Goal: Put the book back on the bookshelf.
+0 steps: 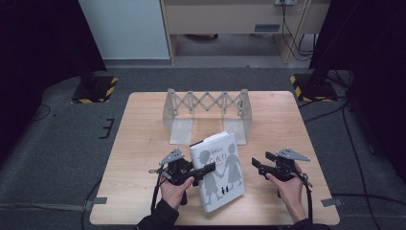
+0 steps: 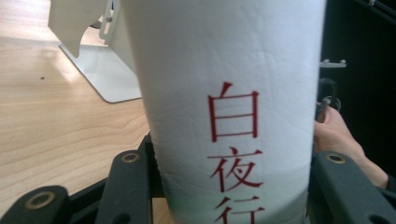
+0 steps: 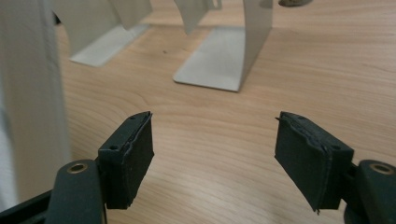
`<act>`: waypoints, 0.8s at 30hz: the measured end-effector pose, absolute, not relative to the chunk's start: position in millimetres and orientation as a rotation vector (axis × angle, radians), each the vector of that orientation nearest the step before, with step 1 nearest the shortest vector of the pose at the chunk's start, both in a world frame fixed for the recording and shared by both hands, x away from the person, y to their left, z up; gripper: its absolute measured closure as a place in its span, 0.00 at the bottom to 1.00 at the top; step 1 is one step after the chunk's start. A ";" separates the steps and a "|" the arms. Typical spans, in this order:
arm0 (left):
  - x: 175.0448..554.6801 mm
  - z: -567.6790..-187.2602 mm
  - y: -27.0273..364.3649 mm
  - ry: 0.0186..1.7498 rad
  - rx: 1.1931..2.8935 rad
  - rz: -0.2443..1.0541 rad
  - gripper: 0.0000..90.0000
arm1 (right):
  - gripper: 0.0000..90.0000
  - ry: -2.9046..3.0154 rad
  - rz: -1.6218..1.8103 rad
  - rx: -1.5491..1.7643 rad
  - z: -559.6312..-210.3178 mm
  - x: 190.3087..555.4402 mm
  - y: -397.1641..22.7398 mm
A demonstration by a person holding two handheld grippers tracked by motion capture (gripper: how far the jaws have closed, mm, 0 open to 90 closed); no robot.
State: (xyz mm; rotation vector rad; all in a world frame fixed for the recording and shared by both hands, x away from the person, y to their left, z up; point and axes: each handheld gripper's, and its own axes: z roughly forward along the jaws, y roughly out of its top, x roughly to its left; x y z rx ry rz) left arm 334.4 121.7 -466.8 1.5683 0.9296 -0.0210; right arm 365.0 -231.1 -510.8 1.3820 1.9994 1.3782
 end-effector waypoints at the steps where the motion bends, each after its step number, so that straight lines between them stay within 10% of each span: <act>1: 334.8 -464.8 120.9 0.928 1.573 -0.023 0.56 | 0.31 2.006 1.353 1.384 -511.8 365.6 -232.0; 24: 330.1 -438.3 129.1 0.907 1.599 0.026 0.59 | 0.23 2.092 0.923 1.384 -529.0 372.6 -247.1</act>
